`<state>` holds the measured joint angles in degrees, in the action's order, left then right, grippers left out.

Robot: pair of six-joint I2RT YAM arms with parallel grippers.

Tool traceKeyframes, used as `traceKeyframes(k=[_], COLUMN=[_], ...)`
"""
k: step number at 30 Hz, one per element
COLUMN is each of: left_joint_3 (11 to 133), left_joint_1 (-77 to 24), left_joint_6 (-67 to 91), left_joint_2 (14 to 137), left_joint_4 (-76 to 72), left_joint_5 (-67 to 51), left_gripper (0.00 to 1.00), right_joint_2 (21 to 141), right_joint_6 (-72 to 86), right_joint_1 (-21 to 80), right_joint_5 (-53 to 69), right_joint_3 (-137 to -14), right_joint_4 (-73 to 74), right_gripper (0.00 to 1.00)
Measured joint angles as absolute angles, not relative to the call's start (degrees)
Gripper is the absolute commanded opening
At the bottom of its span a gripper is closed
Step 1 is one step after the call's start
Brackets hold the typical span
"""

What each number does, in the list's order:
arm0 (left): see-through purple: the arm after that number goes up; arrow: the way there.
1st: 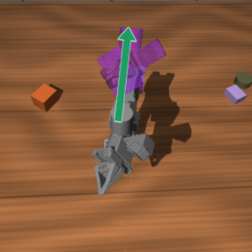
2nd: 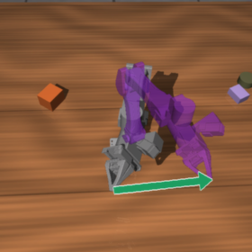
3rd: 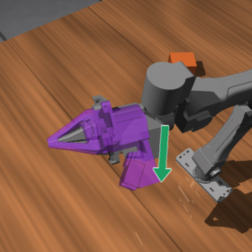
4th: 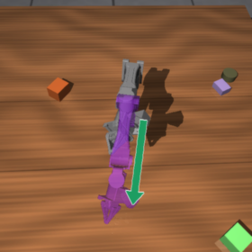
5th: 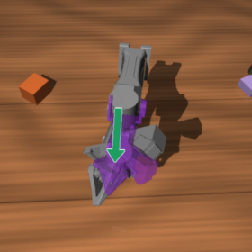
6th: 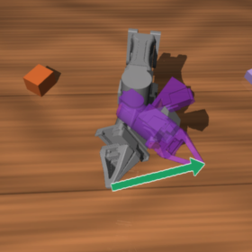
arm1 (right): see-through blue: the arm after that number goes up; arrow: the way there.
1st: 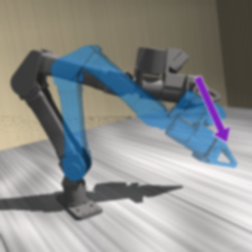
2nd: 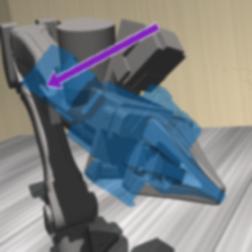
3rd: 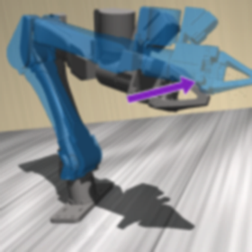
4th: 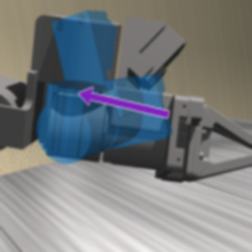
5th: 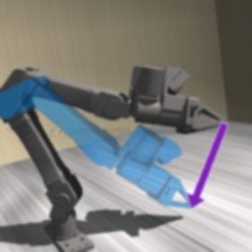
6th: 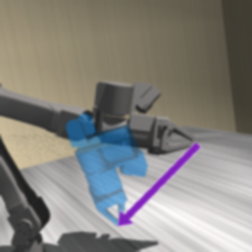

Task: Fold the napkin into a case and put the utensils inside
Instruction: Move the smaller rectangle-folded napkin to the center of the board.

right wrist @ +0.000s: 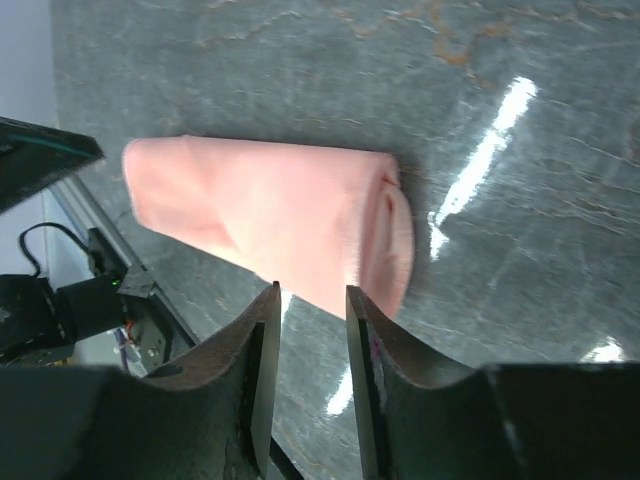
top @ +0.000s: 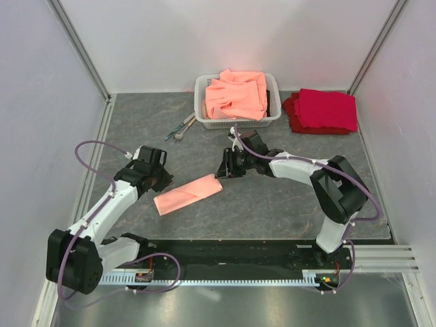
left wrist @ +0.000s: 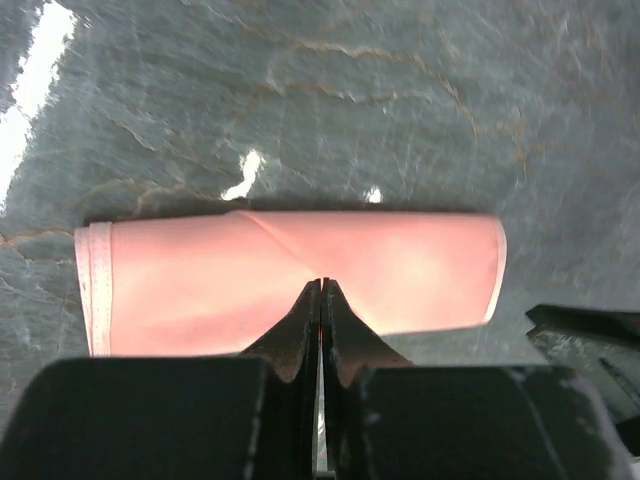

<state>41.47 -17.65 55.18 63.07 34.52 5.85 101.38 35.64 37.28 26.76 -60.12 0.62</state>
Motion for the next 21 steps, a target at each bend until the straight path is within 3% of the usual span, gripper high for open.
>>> traceKeyframes(k=[11, 21], left_joint_3=[37.85, 38.46], left_joint_1=[-15.11, -11.27], left_joint_6=[57.23, 57.93], left_joint_2=[73.19, 77.95], left_joint_4=[32.42, 31.29], left_joint_5=[7.42, 6.94], left_gripper=[0.02, 0.02], right_joint_2=[104.90, 105.73], right_joint_6=[34.13, 38.59], right_joint_1=[36.14, 38.48], right_joint_5=[25.39, 28.25], right_joint_3=[-55.61, -49.41], right_joint_4=[-0.99, -12.64], right_gripper=[0.36, 0.34])
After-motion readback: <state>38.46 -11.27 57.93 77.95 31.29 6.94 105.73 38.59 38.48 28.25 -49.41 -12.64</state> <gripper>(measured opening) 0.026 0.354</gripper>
